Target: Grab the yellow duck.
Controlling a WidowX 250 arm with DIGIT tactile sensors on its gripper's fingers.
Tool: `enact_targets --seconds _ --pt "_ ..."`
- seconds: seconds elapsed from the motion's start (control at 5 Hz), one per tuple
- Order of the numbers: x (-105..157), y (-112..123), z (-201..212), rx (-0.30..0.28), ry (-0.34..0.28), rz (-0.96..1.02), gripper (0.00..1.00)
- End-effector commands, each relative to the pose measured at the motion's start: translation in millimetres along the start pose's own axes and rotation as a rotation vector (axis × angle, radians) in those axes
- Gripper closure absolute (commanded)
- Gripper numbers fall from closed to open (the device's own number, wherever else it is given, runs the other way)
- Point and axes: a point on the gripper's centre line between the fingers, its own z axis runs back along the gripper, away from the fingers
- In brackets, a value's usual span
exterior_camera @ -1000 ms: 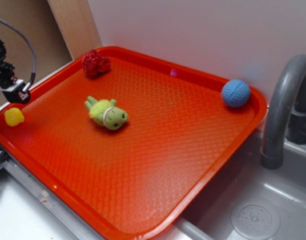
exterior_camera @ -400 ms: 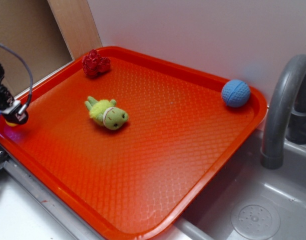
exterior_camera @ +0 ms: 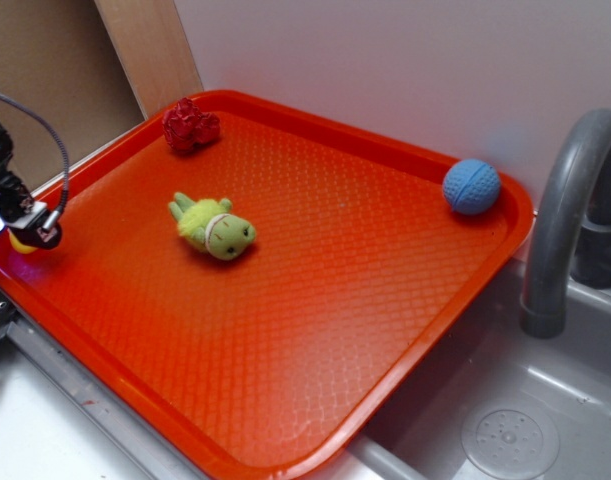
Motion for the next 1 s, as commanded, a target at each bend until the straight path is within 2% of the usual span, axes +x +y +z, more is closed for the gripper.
enact_targets --seconds 0.0,0.2,0.8 --pt "8 -6 -1 -0.001 0.005 0.005 0.04" --pt "4 -8 2 -0.008 0.001 0.007 1.00" --pt "13 -12 23 -0.048 -0.013 0.010 1.00"
